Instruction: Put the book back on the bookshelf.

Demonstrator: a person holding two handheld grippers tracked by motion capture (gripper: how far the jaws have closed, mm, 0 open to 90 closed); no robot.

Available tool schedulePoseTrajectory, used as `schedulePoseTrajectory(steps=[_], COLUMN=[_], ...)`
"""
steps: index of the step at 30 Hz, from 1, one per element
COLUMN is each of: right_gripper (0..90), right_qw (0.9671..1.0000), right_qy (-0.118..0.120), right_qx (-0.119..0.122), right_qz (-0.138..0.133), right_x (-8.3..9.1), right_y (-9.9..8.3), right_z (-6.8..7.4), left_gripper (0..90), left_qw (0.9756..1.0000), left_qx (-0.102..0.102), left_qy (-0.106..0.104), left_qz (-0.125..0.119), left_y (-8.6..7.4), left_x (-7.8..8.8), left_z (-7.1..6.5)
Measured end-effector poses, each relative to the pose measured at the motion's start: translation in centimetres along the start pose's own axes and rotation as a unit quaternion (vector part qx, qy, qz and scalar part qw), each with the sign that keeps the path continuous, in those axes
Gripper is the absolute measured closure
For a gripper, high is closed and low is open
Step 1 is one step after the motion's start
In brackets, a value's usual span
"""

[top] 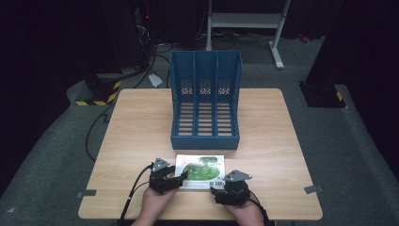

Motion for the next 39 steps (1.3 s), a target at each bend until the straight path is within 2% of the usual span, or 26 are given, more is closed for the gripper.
schedulePoseTrajectory(steps=[1,4,10,16,21,28,32,35,39], right_gripper=[22.4,19.4,16.3,20.6,24.7,25.0,25.1,25.2,25.3], right_qw=[1.0000,0.9999,0.9998,0.9997,0.9998,0.9998,0.9998,0.9998,0.9999], right_qy=[-0.003,-0.007,-0.012,-0.021,-0.016,-0.018,-0.018,-0.018,-0.014], right_qx=[0.007,0.010,0.016,0.014,-0.005,-0.004,-0.002,-0.001,-0.003], right_qz=[-0.002,0.001,0.006,0.002,-0.008,-0.009,-0.010,-0.010,-0.005], right_x=[-0.1,-0.1,-0.2,-0.2,0.0,0.0,0.0,0.0,0.0], right_y=[-0.1,-0.1,-0.2,-0.3,-0.3,-0.3,-0.3,-0.3,-0.3], right_z=[0.1,0.4,0.7,0.7,0.5,0.5,0.5,0.5,0.3], left_gripper=[37.2,38.5,41.1,43.1,43.1,39.7,38.7,40.2,42.4], left_qw=[1.0000,0.9996,0.9981,0.9969,0.9974,0.9984,0.9984,0.9971,0.9968], left_qx=[0.001,0.008,0.008,-0.003,-0.004,0.003,0.016,0.022,-0.001], left_qy=[-0.002,-0.008,-0.022,-0.032,-0.031,-0.032,-0.047,-0.070,-0.080], left_qz=[-0.004,-0.025,-0.057,-0.072,-0.065,-0.046,-0.025,-0.019,-0.001], left_y=[0.1,0.3,0.8,1.1,1.0,0.8,0.6,0.6,0.8], left_x=[0.1,0.5,1.5,2.1,2.0,1.6,1.0,0.6,0.2], left_z=[0.0,-0.1,-0.4,-0.7,-0.5,0.0,0.2,0.0,-0.2])
Point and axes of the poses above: each handheld gripper's, and its own axes: x roughly backward along the jaws, y roughly out of its top, z roughly to its left, the point moved 3 cm from there along -x, roughly forward along the jaws, and after that the axes turned 3 degrees about -x, right-handed, at the moved point
